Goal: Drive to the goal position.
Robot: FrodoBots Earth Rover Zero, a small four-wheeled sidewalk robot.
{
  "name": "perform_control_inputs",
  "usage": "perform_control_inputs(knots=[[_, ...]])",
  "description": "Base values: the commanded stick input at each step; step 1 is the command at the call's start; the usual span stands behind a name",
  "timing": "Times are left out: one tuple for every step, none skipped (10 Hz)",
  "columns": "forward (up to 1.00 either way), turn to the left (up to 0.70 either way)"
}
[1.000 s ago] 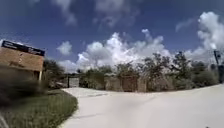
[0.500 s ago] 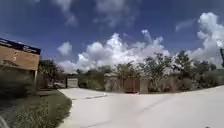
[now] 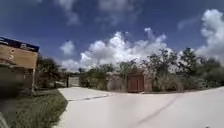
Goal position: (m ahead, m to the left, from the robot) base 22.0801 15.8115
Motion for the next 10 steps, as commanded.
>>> perform_control_inputs(knots=[[0.70,0.24],[0.70,0.02],[0.70,0.00],[0.70,0.00],[0.70,0.00],[0.70,0.00],[0.70,0.00],[0.70,0.00],[0.70,0.00],[0.70,0.00]])
